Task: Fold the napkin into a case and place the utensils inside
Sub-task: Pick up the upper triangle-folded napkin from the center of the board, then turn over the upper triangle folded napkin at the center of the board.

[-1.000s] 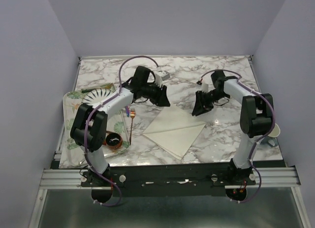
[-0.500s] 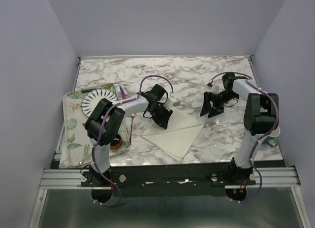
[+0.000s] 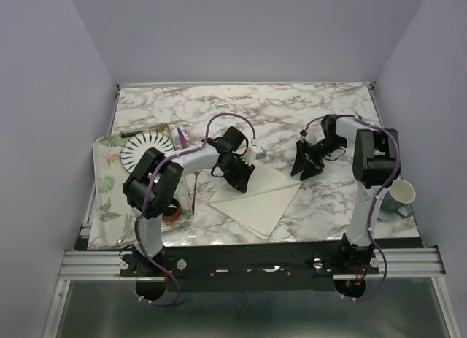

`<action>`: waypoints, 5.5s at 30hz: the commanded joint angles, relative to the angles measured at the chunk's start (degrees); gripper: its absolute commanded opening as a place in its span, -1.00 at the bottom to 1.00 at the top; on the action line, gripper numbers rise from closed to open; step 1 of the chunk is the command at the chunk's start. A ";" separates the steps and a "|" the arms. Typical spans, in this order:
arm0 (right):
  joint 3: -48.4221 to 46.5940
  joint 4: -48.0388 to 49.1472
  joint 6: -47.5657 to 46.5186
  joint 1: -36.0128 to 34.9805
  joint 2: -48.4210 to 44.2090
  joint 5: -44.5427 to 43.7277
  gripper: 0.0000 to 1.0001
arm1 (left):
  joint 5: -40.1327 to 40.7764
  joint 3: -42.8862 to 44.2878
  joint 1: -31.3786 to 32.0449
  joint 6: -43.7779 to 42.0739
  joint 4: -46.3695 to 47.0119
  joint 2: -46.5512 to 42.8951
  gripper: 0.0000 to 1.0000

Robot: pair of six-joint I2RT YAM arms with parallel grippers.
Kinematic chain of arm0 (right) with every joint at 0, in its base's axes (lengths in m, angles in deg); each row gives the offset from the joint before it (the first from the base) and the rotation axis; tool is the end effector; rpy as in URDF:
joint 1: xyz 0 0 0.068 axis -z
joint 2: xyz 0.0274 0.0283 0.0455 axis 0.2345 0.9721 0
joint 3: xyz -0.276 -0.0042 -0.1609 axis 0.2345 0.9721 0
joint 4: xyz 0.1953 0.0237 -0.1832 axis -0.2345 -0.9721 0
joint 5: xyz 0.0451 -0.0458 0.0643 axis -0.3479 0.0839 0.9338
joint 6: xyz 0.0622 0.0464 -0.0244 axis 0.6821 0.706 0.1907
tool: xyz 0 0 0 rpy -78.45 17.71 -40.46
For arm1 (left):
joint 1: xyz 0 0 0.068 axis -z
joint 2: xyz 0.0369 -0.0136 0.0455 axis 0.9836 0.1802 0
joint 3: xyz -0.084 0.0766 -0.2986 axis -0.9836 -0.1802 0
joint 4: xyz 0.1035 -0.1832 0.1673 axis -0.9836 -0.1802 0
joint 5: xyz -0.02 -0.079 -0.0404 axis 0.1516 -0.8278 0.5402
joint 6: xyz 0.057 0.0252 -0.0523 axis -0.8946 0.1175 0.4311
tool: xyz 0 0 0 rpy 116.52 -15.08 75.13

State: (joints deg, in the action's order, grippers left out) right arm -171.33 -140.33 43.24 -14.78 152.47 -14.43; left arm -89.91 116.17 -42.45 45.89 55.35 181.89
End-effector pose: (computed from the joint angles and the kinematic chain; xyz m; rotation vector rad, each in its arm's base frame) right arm 0.3923 0.0568 0.1428 0.1906 -2.8062 -1.1353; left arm 0.3015 -0.2740 0.1719 1.1963 2.5069 -0.8764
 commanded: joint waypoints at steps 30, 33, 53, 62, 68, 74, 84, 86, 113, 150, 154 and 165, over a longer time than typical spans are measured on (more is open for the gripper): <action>-1.83 -4.14 -5.96 -3.80 -1.98 2.16 0.18 | -5.40 -4.17 -2.80 9.66 6.69 -3.55 -0.21; -2.27 -3.43 -5.69 -3.01 -1.81 -1.18 0.36 | -4.53 -4.60 -2.98 8.96 6.17 -2.49 -0.21; -2.53 -7.38 -6.13 -3.18 5.58 5.05 0.19 | -4.52 -5.31 -2.98 10.36 8.19 -0.56 -0.23; -3.68 -6.87 -7.54 -3.18 2.59 4.71 -0.38 | -4.96 -5.22 -3.33 11.59 9.24 -1.69 -0.21; -4.82 -6.95 -9.91 -3.62 2.41 4.09 -0.99 | -12.25 -3.65 -10.34 15.81 13.28 -6.44 0.16; -4.82 -5.90 -14.74 -6.51 0.48 0.67 -0.99 | -11.47 6.72 -16.95 8.00 7.14 -2.76 0.36; -4.91 -3.17 -17.82 -9.42 -0.66 -5.84 -0.99 | -17.70 17.01 -17.66 6.67 1.16 9.46 0.35; -4.82 -2.99 -18.70 -9.77 -0.84 -6.89 -0.99 | -17.97 18.06 -17.66 6.85 1.07 11.04 0.37; -6.75 -3.08 -19.23 -10.12 0.74 -9.45 -0.99 | -21.05 27.30 -15.63 9.49 -3.24 25.11 -0.11; -13.55 29.57 -38.91 -8.01 -21.48 -18.06 -0.99 | -32.10 33.12 -22.40 -23.10 15.57 3.06 -1.00; 4.01 36.80 -44.79 -9.07 -27.63 -18.06 -0.99 | -32.04 19.77 -21.26 -38.28 12.51 -2.38 -1.00; 38.06 42.53 -56.14 -17.77 -45.57 -18.33 -0.99 | -27.73 -5.21 -13.97 -64.58 -6.05 -12.59 -1.00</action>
State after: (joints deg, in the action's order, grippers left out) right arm -140.69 -102.32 -6.97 -30.12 113.17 -30.21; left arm -120.11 115.05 -58.32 -3.37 58.56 174.70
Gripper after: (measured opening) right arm 0.013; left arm 0.022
